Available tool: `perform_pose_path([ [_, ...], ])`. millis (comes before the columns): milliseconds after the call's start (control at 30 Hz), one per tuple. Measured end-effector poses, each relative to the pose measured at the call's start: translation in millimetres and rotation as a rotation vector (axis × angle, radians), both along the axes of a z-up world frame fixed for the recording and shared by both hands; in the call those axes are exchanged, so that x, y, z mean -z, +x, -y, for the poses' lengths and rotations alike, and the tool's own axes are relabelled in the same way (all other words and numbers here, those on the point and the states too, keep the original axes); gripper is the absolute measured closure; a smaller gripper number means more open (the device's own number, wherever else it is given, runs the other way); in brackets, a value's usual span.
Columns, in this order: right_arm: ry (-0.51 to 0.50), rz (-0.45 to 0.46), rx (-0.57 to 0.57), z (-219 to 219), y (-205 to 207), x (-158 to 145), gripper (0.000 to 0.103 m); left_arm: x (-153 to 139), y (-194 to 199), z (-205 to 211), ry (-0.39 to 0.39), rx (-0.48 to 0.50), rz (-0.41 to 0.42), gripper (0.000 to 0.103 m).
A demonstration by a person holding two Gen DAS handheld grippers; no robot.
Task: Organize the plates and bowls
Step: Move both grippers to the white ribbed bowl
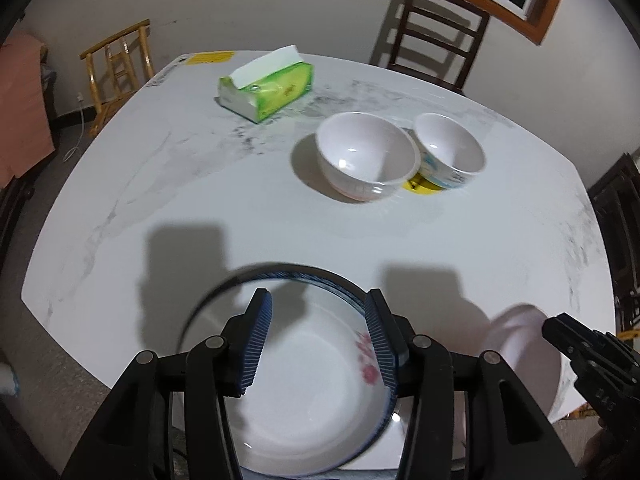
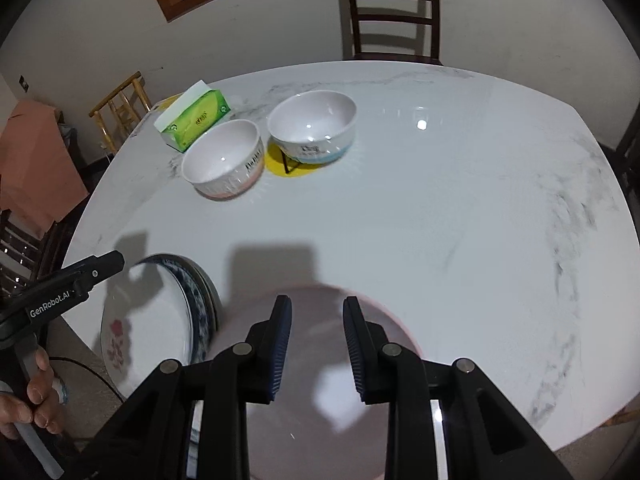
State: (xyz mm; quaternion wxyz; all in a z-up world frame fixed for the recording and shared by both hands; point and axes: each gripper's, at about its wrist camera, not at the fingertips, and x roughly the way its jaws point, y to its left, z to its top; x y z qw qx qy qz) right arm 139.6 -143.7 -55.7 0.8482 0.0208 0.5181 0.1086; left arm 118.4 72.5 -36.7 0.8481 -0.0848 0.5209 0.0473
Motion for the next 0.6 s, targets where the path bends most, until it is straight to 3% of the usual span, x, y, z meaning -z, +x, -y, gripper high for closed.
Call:
perform_pose_path([
  [333,0.032,-0.032,-0.075,-46,51,2,0.076,4,43,-34,-0.034,-0.041,-0.012,0.057],
  [600,0.056,-0.047,-0.054,-78,104,10,0.076,15,91,-50,-0.116,-0.074,-0.030,0.057],
])
